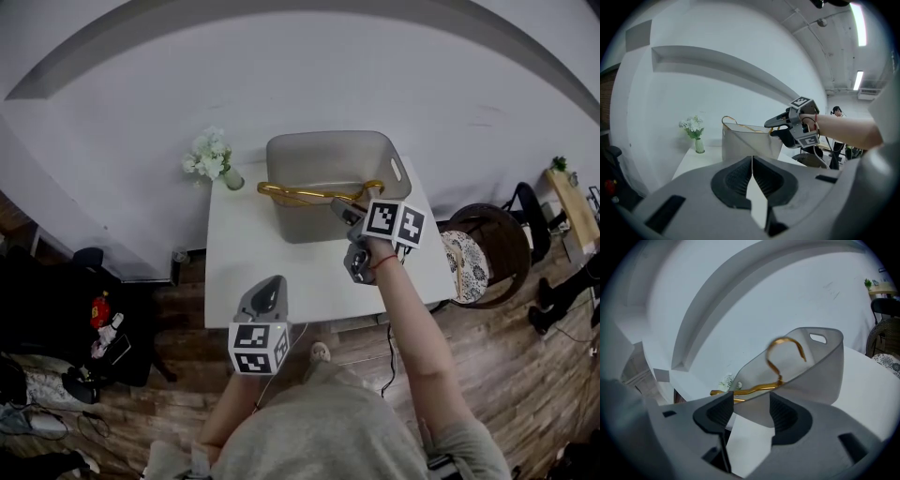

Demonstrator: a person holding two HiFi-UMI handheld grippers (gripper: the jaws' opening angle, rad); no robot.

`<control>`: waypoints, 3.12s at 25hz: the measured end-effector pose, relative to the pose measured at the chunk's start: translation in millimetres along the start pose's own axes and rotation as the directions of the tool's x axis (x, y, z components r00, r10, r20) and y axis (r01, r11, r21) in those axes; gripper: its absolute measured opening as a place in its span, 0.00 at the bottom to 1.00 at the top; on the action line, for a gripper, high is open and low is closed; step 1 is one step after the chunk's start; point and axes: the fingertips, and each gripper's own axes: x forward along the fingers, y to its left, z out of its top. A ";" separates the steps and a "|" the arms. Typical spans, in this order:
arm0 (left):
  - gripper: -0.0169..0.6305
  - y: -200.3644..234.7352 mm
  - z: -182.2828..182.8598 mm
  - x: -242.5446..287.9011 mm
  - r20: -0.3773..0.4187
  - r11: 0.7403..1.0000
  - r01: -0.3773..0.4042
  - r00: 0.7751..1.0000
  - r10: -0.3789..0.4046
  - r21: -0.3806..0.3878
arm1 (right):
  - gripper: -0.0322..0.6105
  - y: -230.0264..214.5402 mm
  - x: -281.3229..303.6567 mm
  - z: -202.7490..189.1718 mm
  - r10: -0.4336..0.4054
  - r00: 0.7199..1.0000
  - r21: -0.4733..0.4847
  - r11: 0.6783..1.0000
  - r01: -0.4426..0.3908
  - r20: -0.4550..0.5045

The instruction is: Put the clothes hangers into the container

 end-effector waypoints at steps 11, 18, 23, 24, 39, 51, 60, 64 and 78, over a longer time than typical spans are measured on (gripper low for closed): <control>0.05 -11.9 -17.3 -46.6 0.015 1.000 0.013 1.000 -0.013 0.010 | 0.42 10.2 -39.9 -47.9 -0.008 1.000 -0.004 1.000 0.008 0.025; 0.05 -26.7 -32.2 -76.9 0.017 1.000 0.019 1.000 -0.020 0.009 | 0.32 12.7 -75.3 -89.1 -0.034 0.999 -0.025 0.999 0.035 0.038; 0.05 -33.3 -45.2 -103.4 0.011 1.000 0.026 1.000 -0.026 0.013 | 0.17 17.3 -105.0 -130.3 -0.095 0.994 -0.086 0.991 0.099 0.052; 0.05 -35.1 -47.8 -108.4 0.010 1.000 0.026 1.000 -0.026 0.014 | 0.14 17.1 -111.7 -138.9 -0.109 0.993 -0.100 0.988 0.114 0.054; 0.05 -51.6 -76.5 -165.6 -0.006 0.997 0.068 0.998 -0.068 0.031 | 0.04 41.9 -189.7 -251.4 -0.211 0.974 -0.323 0.919 0.225 0.080; 0.05 -63.7 -84.4 -174.3 -0.018 0.994 0.103 0.995 -0.103 0.032 | 0.04 47.7 -212.2 -288.4 -0.237 0.968 -0.426 0.869 0.251 0.087; 0.05 -66.7 -82.3 -170.9 -0.016 0.994 0.108 0.994 -0.108 0.033 | 0.04 57.2 -216.7 -279.4 -0.200 0.972 -0.455 0.859 0.236 0.126; 0.05 -69.7 -82.1 -168.0 -0.019 0.993 0.110 0.994 -0.110 0.035 | 0.04 60.3 -219.8 -275.0 -0.190 0.972 -0.478 0.847 0.234 0.139; 0.05 -71.0 -82.7 -162.9 -0.022 0.993 0.109 0.994 -0.108 0.035 | 0.04 60.5 -220.0 -273.1 -0.172 0.973 -0.497 0.838 0.226 0.153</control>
